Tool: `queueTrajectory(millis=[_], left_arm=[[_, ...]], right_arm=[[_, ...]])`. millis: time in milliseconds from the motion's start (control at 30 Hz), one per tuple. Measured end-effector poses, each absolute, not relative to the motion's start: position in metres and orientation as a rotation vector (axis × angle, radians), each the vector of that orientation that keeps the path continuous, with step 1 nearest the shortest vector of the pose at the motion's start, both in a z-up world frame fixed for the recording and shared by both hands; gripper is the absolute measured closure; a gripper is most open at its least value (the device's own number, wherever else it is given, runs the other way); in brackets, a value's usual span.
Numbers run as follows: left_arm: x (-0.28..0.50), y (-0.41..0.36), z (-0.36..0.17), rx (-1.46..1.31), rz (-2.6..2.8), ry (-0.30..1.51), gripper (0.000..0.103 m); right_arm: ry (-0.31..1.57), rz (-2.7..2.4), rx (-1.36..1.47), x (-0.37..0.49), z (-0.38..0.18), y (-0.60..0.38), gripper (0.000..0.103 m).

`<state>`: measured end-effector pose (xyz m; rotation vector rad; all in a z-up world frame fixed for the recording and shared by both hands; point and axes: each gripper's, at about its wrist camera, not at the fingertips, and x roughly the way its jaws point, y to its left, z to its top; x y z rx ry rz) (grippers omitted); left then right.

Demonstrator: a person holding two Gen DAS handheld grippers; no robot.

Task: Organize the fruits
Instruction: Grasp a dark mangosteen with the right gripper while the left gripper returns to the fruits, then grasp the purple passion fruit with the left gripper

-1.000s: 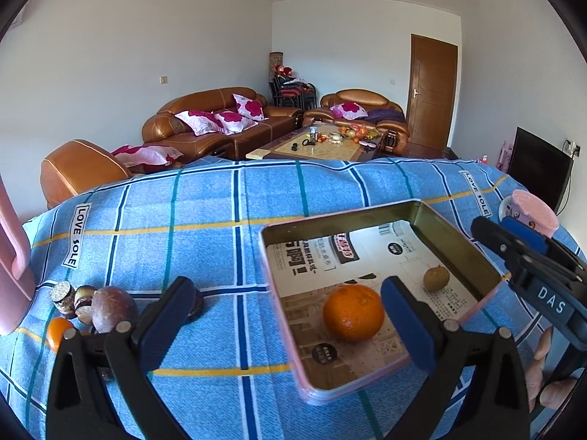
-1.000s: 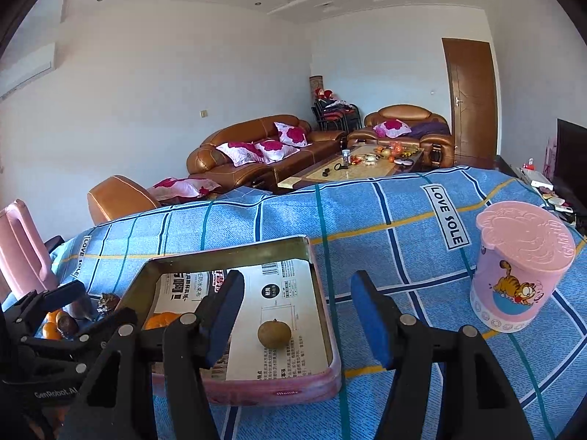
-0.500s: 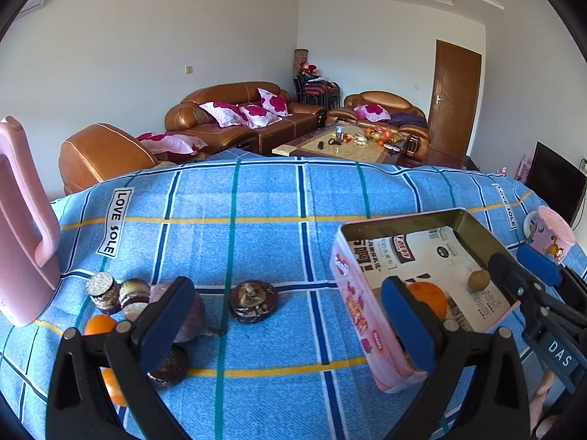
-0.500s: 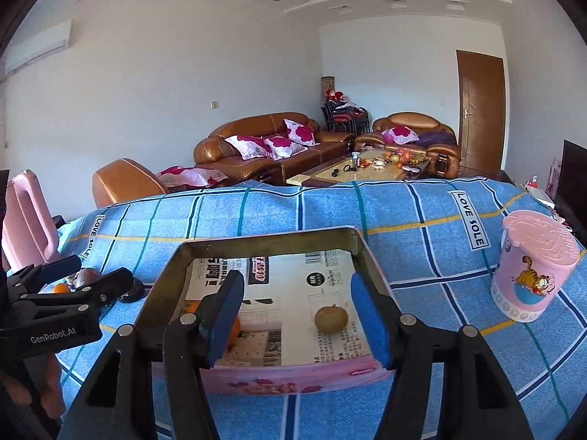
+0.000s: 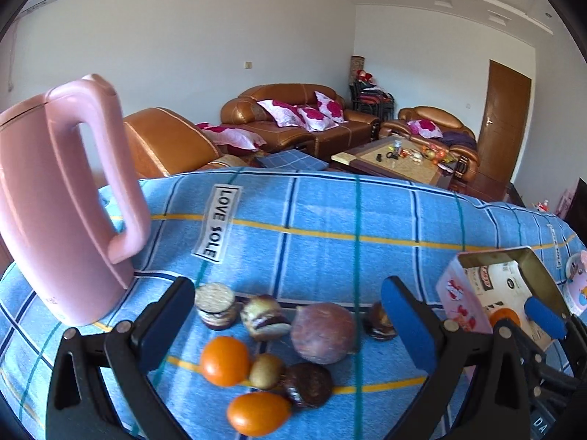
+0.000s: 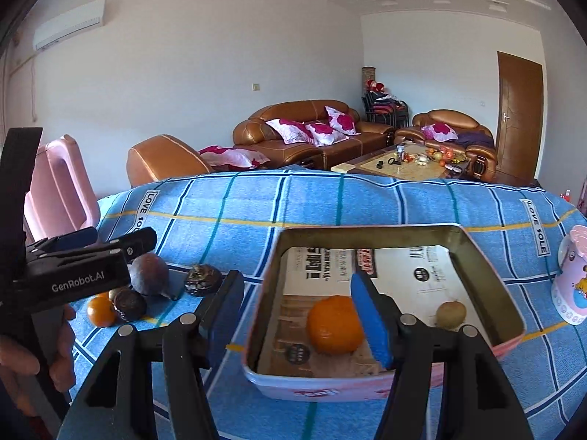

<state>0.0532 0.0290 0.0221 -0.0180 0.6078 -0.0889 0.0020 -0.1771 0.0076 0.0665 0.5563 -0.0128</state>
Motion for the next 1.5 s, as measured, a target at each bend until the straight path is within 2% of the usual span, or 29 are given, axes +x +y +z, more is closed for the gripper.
queueTrajectory(millis=[200,267,333,867,967,1033,1100,1233,1400,1500], left_arm=[[0.064,0.072,0.027,-0.049,0.05,0.591,0.0],[0.066,0.08,0.028,-0.056,0.068,0.586,0.0],[0.068,0.084,0.028,-0.052,0.087,0.588,0.0],[0.082,0.079,0.019,-0.021,0.059,0.628,0.0],[0.081,0.072,0.019,-0.009,0.032,0.623,0.0],[0.08,0.068,0.018,0.0,0.01,0.62,0.0],[0.08,0.063,0.018,-0.002,-0.018,0.619,0.0],[0.082,0.059,0.016,-0.028,-0.108,0.629,0.001],[0.084,0.039,0.007,-0.053,-0.24,0.69,0.006],[0.081,0.019,0.0,-0.032,-0.308,0.732,0.013]], right_arm=[[0.601,0.034,-0.016,0.023,0.0,-0.134,0.042],[0.62,0.047,-0.042,0.033,-0.002,-0.123,0.046],[0.662,0.069,-0.033,0.047,-0.007,-0.116,0.057],[0.903,0.08,-0.016,0.109,-0.039,-0.097,0.056],[0.895,0.086,-0.047,0.105,-0.036,-0.094,0.057],[0.893,0.098,-0.036,0.101,-0.035,-0.096,0.064],[0.883,0.106,-0.023,0.095,-0.033,-0.098,0.064],[0.741,0.083,0.006,0.073,-0.013,-0.103,0.064],[0.604,-0.005,0.016,0.039,0.013,-0.123,0.064],[0.574,-0.043,0.013,0.023,0.018,-0.138,0.064]])
